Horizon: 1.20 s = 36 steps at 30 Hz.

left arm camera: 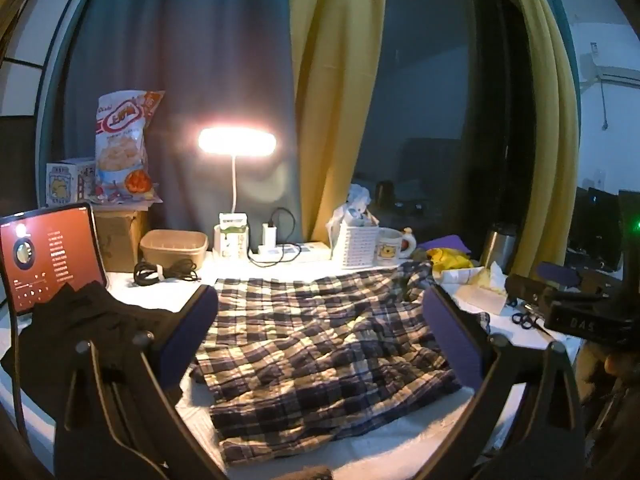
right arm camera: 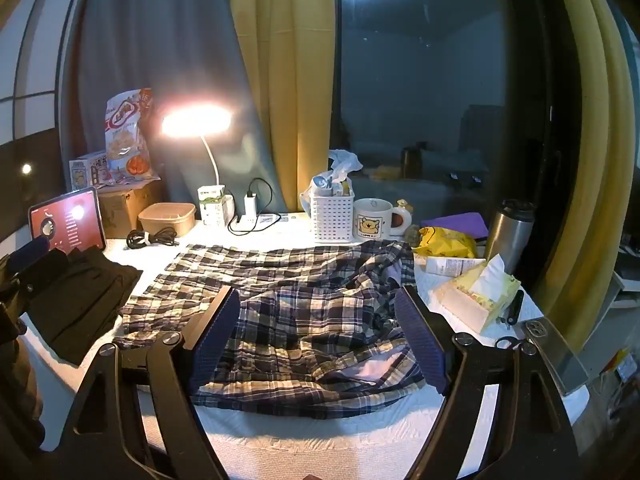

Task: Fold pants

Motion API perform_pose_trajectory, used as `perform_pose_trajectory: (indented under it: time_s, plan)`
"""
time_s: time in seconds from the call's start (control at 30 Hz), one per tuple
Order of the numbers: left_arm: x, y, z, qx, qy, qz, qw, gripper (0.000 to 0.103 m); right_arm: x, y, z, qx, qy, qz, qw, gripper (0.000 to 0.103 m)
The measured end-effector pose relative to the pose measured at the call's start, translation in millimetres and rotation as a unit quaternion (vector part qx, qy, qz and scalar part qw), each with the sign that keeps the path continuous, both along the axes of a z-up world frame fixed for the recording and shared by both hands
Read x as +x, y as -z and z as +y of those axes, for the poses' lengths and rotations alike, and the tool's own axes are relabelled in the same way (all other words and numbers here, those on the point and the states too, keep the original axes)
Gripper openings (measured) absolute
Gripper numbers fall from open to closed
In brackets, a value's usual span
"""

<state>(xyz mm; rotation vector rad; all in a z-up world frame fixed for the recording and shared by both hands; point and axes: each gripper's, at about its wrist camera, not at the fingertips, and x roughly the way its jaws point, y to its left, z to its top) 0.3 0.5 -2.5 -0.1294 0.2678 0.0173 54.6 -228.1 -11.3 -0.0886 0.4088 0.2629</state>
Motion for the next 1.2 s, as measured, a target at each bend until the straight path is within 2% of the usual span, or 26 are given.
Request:
perform_pose_trajectory:
  time_s: [1.2]
  plan:
    - [-3.2, 4.7, -0.6, 0.008, 0.002, 0.006, 0.9999, 0.102, -0.3, -0.6, -1.5, 0.0, 0.001, -0.001, 1.0, 0.083]
